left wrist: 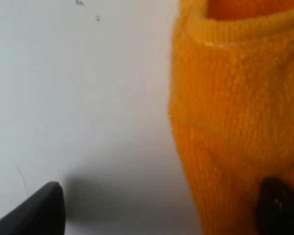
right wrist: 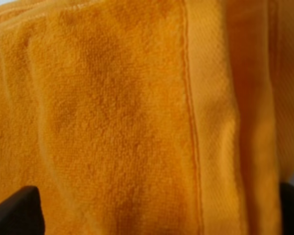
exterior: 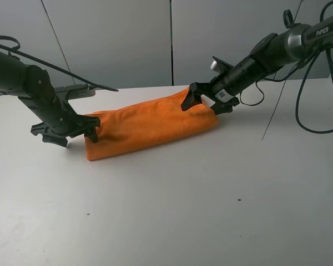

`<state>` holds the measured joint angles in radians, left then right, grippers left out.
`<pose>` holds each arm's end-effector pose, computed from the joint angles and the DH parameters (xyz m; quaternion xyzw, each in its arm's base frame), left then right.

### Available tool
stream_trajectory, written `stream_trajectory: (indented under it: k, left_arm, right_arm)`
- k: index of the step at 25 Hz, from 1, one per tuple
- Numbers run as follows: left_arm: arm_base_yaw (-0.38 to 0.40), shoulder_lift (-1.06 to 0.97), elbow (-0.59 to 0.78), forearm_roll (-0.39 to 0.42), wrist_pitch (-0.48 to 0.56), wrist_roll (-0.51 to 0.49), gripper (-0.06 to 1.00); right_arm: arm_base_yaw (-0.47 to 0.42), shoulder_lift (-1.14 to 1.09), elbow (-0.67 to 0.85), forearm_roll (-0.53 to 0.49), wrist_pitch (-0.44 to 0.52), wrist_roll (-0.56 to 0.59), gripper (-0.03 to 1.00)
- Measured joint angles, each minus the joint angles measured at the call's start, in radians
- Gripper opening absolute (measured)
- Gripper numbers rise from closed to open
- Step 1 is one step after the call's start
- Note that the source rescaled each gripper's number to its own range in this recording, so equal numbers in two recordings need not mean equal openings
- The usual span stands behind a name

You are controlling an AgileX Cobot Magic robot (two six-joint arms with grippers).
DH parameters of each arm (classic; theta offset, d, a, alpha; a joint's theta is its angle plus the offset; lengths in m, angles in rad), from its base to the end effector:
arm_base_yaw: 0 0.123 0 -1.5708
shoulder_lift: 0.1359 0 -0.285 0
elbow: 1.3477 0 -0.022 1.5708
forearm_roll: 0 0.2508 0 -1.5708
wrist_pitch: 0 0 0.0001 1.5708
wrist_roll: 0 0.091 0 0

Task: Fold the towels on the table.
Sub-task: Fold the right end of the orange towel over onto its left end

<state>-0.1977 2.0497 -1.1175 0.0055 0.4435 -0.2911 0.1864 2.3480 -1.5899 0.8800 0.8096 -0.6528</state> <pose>0.3653 -0.0730 0.0954 -0.0439 0.9891 -0.0326 0.1369 0.4413 0.1350 0.0866 -0.1129 0.9393 0.3032 0.1140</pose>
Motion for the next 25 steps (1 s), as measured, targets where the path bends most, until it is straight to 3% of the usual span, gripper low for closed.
stream_trajectory:
  k: [14,16,18,20,21,25]
  left_arm:
    - [0.0,0.0,-0.001,0.02,0.015,0.03,1.0]
    - [0.0,0.0,-0.001,0.029,0.022,0.045,1.0]
    - [0.0,0.0,-0.001,0.031,0.025,0.053,1.0]
    - [0.0,0.0,-0.001,0.033,0.028,0.058,1.0]
    - [0.0,0.0,-0.001,0.033,0.028,0.063,1.0]
    - [0.0,0.0,-0.009,0.035,0.038,0.149,1.0]
  right_arm:
    - [0.034,0.004,0.0,0.023,0.015,-0.021,0.96]
    - [0.034,0.008,0.0,0.019,0.015,-0.021,0.82]
    - [0.034,0.011,0.0,0.016,0.015,-0.021,0.52]
    - [0.034,0.011,0.0,0.016,0.013,-0.021,0.14]
    - [0.034,0.011,0.0,0.016,0.011,-0.016,0.05]
    - [0.034,0.011,0.0,0.016,0.029,0.009,0.05]
